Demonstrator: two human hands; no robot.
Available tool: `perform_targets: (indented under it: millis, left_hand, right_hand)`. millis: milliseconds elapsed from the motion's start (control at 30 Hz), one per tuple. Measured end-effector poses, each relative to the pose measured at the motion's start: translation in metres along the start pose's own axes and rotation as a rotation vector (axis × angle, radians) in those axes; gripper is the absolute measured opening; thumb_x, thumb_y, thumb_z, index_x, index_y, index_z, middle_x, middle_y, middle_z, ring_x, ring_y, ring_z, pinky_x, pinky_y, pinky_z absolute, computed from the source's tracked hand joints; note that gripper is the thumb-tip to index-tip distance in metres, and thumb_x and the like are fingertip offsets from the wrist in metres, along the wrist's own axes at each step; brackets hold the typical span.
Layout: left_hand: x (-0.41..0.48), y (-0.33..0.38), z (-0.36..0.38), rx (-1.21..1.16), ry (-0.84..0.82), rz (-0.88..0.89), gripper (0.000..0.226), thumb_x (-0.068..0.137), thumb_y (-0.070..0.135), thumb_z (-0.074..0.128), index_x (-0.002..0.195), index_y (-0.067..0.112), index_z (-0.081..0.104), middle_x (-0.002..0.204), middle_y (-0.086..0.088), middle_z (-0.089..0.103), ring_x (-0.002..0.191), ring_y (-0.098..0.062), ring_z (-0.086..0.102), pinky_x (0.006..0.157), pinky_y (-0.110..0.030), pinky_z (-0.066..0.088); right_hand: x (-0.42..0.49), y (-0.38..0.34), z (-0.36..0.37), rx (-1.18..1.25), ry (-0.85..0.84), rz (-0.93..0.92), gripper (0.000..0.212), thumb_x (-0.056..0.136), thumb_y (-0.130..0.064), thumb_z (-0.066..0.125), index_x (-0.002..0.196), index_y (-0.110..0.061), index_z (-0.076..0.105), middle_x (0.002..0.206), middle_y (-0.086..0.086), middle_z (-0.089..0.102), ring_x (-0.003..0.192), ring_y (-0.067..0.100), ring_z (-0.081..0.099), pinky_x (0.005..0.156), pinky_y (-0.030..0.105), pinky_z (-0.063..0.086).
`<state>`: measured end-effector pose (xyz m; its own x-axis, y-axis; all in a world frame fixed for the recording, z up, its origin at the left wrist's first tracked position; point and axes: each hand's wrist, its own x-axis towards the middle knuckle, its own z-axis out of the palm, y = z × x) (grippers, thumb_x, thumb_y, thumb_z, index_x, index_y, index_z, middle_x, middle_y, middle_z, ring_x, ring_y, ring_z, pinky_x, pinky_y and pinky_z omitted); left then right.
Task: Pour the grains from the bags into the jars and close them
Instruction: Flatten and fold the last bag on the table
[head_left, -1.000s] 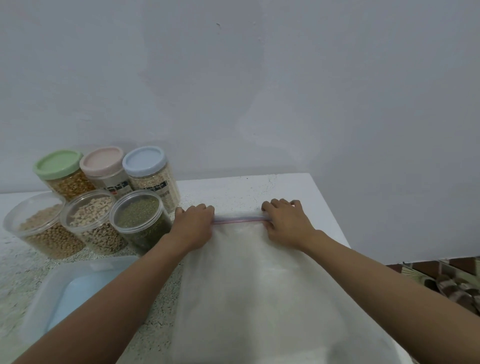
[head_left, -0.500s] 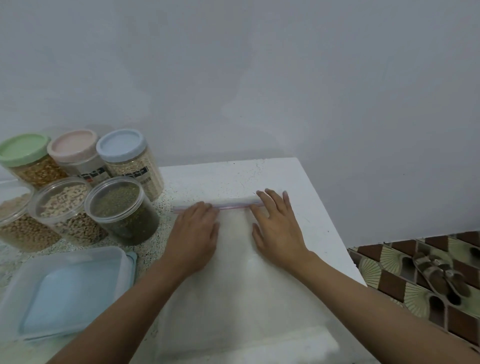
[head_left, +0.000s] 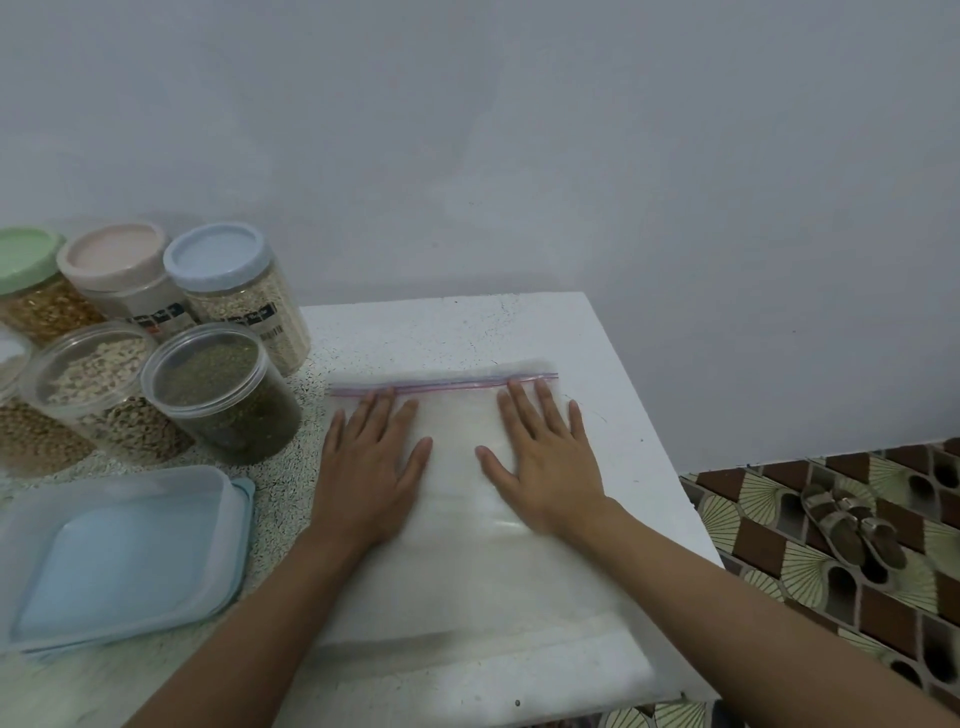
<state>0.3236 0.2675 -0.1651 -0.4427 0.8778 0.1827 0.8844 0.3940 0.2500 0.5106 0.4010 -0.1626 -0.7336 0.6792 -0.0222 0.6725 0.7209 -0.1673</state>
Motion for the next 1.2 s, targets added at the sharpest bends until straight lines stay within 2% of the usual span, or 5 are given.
perform_targets:
  millis: [167,367,600,867,1200]
  left_hand:
    - [-0.006,-0.008,-0.006,-0.044,0.319,0.032,0.022,0.092,0.028,0.055,0.101,0.013,0.069,0.104,-0.009,0.062,0.099,-0.034,0.055,0.085,-0.046,0.045]
    - [-0.006,0.001,-0.007,0.028,0.283,0.065,0.019,0.094,0.030,0.055,0.100,0.017,0.068,0.097,-0.002,0.061,0.089,-0.028,0.057,0.073,-0.041,0.045]
    - [-0.012,0.005,-0.014,0.098,0.140,0.061,0.042,0.095,0.045,0.048,0.119,0.013,0.064,0.112,-0.006,0.060,0.101,-0.030,0.059,0.077,-0.041,0.052]
    - [-0.054,0.024,-0.022,0.109,-0.297,-0.038,0.104,0.072,0.089,-0.017,0.161,0.040,0.005,0.171,-0.010,0.000,0.158,-0.027,-0.001,0.127,-0.048,0.003]
    - [-0.074,0.008,-0.022,-0.025,0.129,0.313,0.056,0.090,0.066,0.051,0.122,0.022,0.065,0.127,0.000,0.059,0.123,-0.025,0.055,0.104,-0.046,0.030]
  right_hand:
    - [-0.004,0.001,0.003,-0.044,0.274,0.009,0.060,0.098,-0.054,0.037,0.136,-0.013,0.059,0.144,0.014,0.054,0.140,0.041,0.041,0.114,0.057,0.031]
    - [-0.003,0.004,0.009,0.044,0.532,-0.204,0.015,0.092,-0.020,0.052,0.092,-0.009,0.063,0.093,0.006,0.057,0.084,0.029,0.051,0.074,0.041,0.046]
    - [-0.006,-0.003,0.000,0.049,0.309,-0.137,0.062,0.089,-0.055,0.044,0.116,-0.005,0.065,0.117,0.011,0.060,0.106,0.034,0.056,0.085,0.044,0.053]
    - [-0.040,-0.031,-0.005,0.093,-0.075,0.000,0.110,0.070,-0.089,0.009,0.164,-0.030,0.008,0.170,0.016,-0.008,0.157,0.028,-0.015,0.126,0.049,-0.009]
    - [-0.053,-0.015,0.005,0.209,0.169,-0.068,0.079,0.087,-0.074,0.039,0.149,-0.025,0.048,0.164,0.006,0.032,0.156,0.020,0.017,0.127,0.043,0.002]
